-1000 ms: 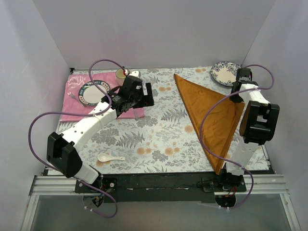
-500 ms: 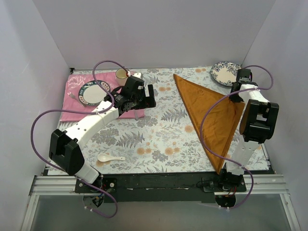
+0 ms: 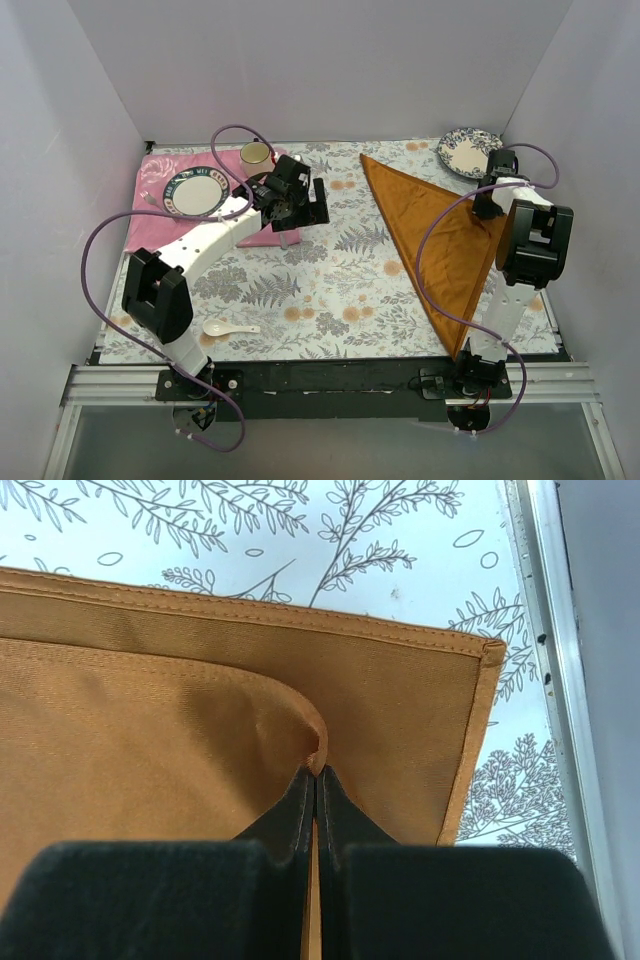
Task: Fold the napkin, place the utensils inside, and roll it up
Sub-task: Fold the napkin
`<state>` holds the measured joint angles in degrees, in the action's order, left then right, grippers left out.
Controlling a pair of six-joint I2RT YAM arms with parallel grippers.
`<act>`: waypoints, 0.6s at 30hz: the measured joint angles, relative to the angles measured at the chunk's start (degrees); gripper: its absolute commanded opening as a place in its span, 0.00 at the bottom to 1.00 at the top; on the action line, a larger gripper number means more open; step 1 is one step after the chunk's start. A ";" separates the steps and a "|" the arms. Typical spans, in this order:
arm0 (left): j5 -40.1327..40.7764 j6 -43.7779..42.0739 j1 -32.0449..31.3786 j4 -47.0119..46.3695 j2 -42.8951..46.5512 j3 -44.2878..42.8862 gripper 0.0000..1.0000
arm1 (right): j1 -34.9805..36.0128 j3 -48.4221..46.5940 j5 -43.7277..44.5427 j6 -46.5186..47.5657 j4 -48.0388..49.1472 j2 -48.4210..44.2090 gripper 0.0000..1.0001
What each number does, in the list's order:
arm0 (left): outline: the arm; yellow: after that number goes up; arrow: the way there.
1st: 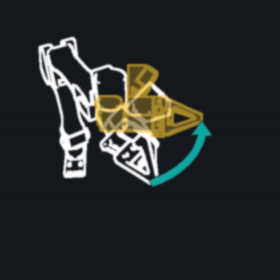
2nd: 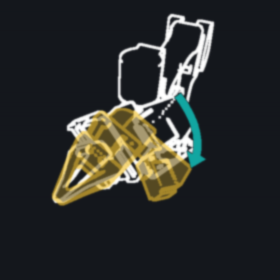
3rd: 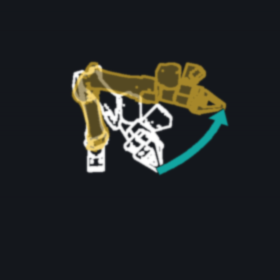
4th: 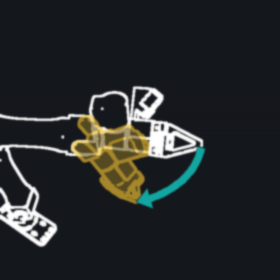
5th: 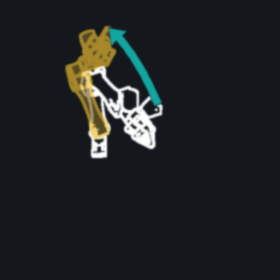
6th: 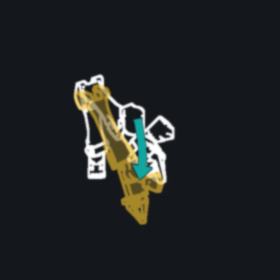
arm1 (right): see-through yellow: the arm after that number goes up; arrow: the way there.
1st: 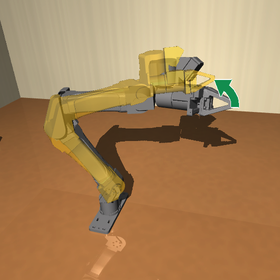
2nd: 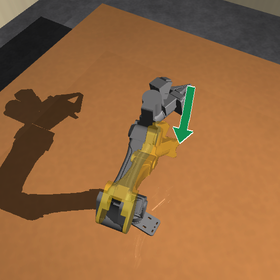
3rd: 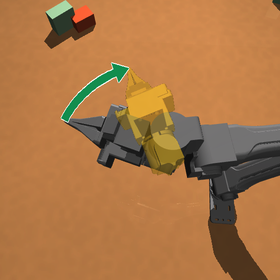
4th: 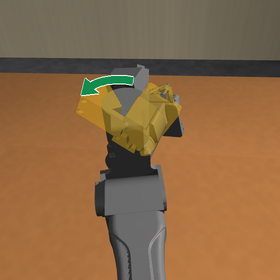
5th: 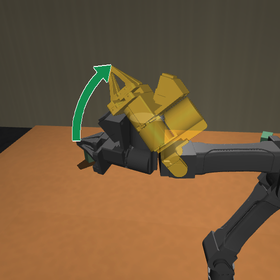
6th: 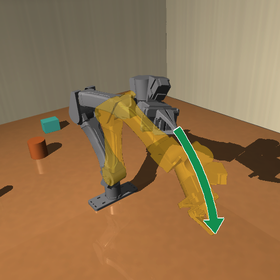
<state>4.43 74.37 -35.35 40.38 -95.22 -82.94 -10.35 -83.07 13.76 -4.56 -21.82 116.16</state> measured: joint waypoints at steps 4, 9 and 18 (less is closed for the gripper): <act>-0.57 0.66 0.00 1.55 -1.53 -3.10 0.86 | -0.72 -0.11 -0.46 0.33 0.33 0.37 0.01; -1.18 1.36 0.00 2.10 -2.58 -4.87 0.86 | -1.68 -0.33 -0.07 0.31 0.72 0.37 0.01; -1.77 1.49 0.00 2.91 -3.06 -4.94 0.87 | -2.01 -0.35 1.36 0.28 0.74 0.37 0.01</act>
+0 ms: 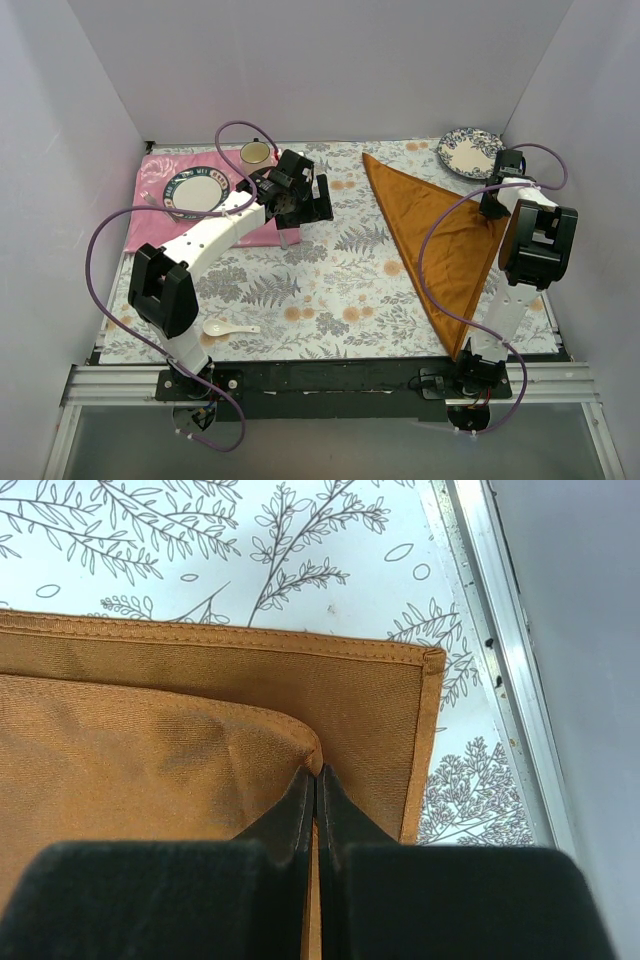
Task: Fold the napkin, place the utensils inside, and roll it up
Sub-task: Fold the napkin
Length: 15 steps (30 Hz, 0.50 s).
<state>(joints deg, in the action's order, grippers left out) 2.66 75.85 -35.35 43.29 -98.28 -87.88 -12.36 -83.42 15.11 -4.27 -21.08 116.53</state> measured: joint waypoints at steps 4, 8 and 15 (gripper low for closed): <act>-0.24 0.00 0.00 0.00 0.00 0.00 0.87 | -0.02 0.00 0.81 0.00 0.00 0.00 0.01; -0.33 -0.04 0.00 0.00 0.00 0.00 0.87 | -0.04 0.00 1.55 0.00 0.00 0.00 0.01; -0.44 -0.20 0.00 -0.07 0.00 0.00 0.87 | -0.35 -0.02 1.73 0.02 0.11 0.00 0.01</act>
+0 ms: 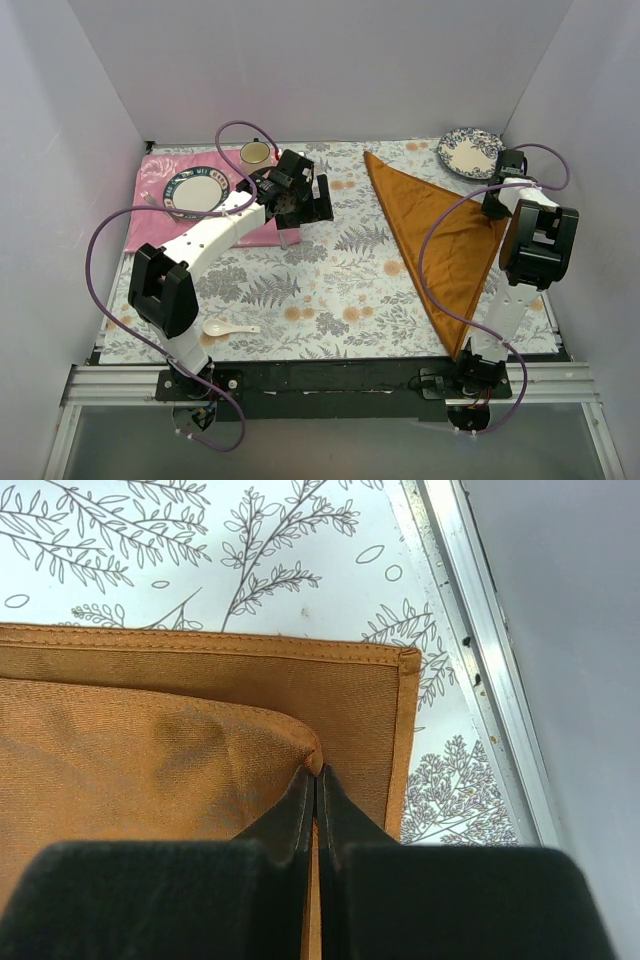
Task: Fold the napkin, place the utensils inside, and roll it up
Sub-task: Fold the napkin
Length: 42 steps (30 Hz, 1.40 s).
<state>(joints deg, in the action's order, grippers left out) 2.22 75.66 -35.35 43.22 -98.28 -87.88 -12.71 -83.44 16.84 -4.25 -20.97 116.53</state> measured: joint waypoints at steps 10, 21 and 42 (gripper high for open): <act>-0.35 -0.07 0.15 -0.28 0.00 0.00 0.87 | -0.83 -0.15 0.70 0.00 0.02 0.00 0.01; -0.92 -0.26 0.37 -0.37 0.00 0.02 0.87 | -1.22 -1.46 0.35 0.15 0.33 1.20 0.41; -13.86 2.25 0.37 -22.12 -13.46 -2.34 0.31 | 10.32 2.84 10.54 -6.19 -5.75 -12.79 0.67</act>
<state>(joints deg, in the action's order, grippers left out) -11.64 77.91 -34.98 21.10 -111.74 -90.21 -2.39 -80.60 27.38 -10.44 -26.72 103.74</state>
